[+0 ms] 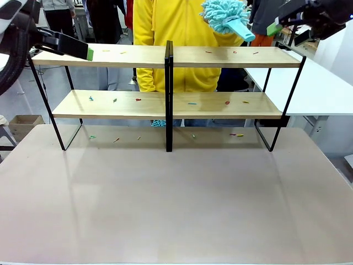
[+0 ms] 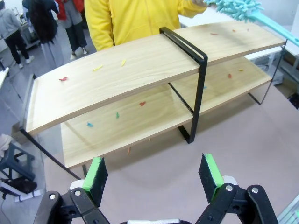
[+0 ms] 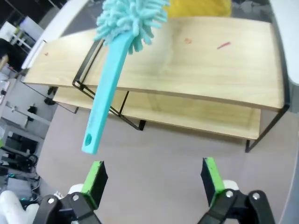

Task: Clean the shelves.
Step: Pick up the Duster when the human hands it over.

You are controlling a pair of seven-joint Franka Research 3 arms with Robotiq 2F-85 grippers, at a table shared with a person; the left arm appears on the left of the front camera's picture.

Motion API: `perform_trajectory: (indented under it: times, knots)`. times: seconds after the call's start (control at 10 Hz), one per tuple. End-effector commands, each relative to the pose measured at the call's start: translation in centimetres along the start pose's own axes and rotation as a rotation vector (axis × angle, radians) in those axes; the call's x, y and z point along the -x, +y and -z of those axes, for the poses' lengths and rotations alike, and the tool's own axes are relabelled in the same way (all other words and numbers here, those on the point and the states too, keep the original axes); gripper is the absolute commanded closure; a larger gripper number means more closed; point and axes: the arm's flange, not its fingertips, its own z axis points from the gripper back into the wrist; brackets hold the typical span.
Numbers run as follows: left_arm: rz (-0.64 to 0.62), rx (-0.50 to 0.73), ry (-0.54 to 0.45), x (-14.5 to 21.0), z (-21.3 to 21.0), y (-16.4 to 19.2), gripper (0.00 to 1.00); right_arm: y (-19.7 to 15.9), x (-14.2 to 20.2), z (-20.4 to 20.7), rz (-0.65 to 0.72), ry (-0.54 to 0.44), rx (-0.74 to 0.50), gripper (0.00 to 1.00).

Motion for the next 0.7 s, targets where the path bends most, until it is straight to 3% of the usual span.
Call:
perform_trajectory:
  times: [0.0,0.1,0.3,0.6]
  knots:
    - [0.0,-0.001,-0.002,0.0,0.0,0.0,0.0,0.5,2.3,-1.5,0.04,-0.014,-0.124,0.0]
    - [0.0,-0.001,-0.002,0.0,0.0,0.0,0.0,-0.8,-0.6,-0.3,0.214,0.071,-0.218,0.0]
    - [0.0,-0.001,-0.002,0.0,0.0,0.0,0.0,-1.6,-4.9,2.5,0.374,0.221,-0.386,0.0]
    - [0.0,-0.001,-0.002,0.0,0.0,0.0,0.0,0.1,-8.2,8.3,0.427,0.332,-0.408,0.0]
